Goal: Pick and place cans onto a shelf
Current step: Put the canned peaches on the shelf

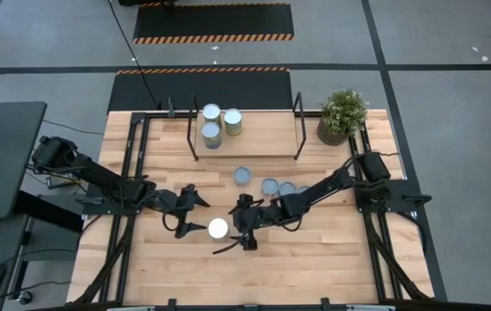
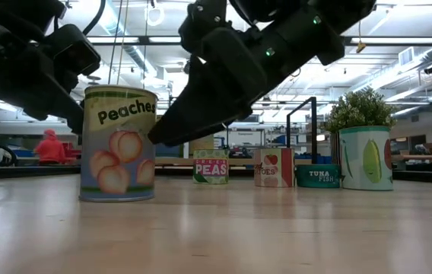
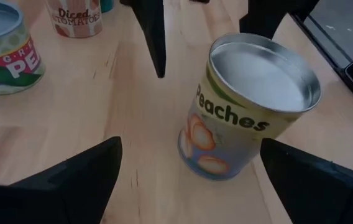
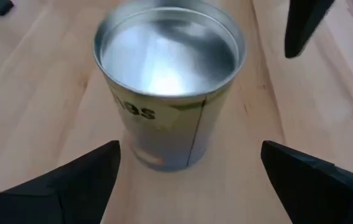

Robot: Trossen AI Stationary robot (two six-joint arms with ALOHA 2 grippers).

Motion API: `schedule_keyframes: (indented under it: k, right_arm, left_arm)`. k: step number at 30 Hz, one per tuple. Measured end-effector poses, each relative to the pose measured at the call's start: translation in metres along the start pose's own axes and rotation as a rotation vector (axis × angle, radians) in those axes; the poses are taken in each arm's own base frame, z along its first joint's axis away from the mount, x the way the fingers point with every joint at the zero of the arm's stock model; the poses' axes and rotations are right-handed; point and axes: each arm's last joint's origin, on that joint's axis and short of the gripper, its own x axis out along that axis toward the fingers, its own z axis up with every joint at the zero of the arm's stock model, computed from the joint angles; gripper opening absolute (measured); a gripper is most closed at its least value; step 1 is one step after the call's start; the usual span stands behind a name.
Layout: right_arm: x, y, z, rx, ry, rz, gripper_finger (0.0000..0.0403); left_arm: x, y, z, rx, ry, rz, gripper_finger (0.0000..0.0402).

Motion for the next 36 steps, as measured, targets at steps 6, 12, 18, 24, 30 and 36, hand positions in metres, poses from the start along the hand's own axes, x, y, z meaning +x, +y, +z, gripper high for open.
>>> schedule_keyframes:
  k: [6,12,18,24,30,36]
  right_arm:
    - [0.000,0.001,0.006,0.019,-0.065,0.008,0.0399]
    - [0.002,0.004,0.008,0.028,-0.104,0.041,0.0399]
    - [0.013,0.005,0.002,0.031,-0.133,0.047,0.0399]
    - [0.023,0.002,0.000,0.047,-0.199,0.039,0.0398]
    - [0.024,-0.001,0.001,0.047,-0.222,0.035,0.0381]
    - [0.023,-0.001,0.003,0.027,-0.244,0.035,0.0338]
  left_arm:
    - [0.000,0.000,0.001,0.002,-0.012,-0.003,0.0389]
    - [0.000,0.001,0.003,0.006,-0.044,0.045,0.0389]
    - [0.000,0.003,0.004,0.007,-0.067,0.123,0.0389]
    - [0.000,0.003,0.005,0.026,-0.075,0.131,0.0389]
    - [0.000,0.004,0.004,0.030,-0.066,0.136,0.0389]
    - [0.000,0.004,0.003,0.031,-0.062,0.137,0.0389]
